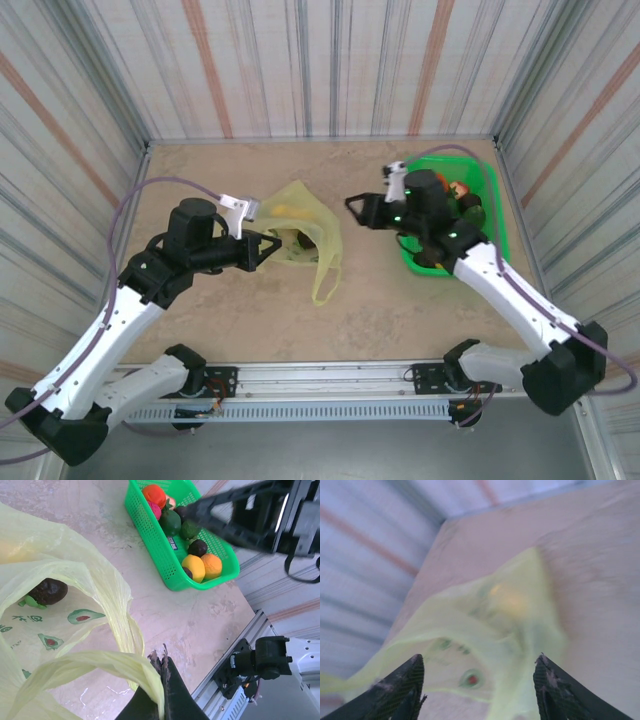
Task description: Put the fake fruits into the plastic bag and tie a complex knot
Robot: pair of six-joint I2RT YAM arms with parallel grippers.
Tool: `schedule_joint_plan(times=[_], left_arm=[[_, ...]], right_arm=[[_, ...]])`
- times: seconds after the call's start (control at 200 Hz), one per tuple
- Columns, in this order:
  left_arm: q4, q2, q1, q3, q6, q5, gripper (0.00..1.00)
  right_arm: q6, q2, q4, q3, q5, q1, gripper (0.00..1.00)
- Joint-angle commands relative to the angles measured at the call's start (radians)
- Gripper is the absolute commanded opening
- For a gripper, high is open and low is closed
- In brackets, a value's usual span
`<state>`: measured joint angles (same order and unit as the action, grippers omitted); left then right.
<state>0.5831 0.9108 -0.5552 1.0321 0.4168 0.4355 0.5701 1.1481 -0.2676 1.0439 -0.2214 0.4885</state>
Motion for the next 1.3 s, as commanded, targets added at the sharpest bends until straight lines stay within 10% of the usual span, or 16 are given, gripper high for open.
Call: schedule_joint_plan(times=[0.0,0.24,0.606,1.292], left_arm=[[-0.025,0.012,0.006,0.03,0.007,0.046,0.0],[-0.038,0.03,0.005,0.044,-0.006,0.045,0.0],[-0.112,0.046,0.005,0.022,0.029,0.122,0.0],[-0.09,0.02,0.007,0.0,0.016,0.094,0.0]], right_arm=[[0.0,-0.036,-0.198,-0.013,0.03,-0.135,0.64],[-0.135,0.095,-0.5,0.112,0.184,-0.394,0.6],[-0.116,0.272,-0.678,0.111,0.307,-0.438,0.71],[0.063,0.472,-0.492,0.008,0.336,-0.506,0.78]])
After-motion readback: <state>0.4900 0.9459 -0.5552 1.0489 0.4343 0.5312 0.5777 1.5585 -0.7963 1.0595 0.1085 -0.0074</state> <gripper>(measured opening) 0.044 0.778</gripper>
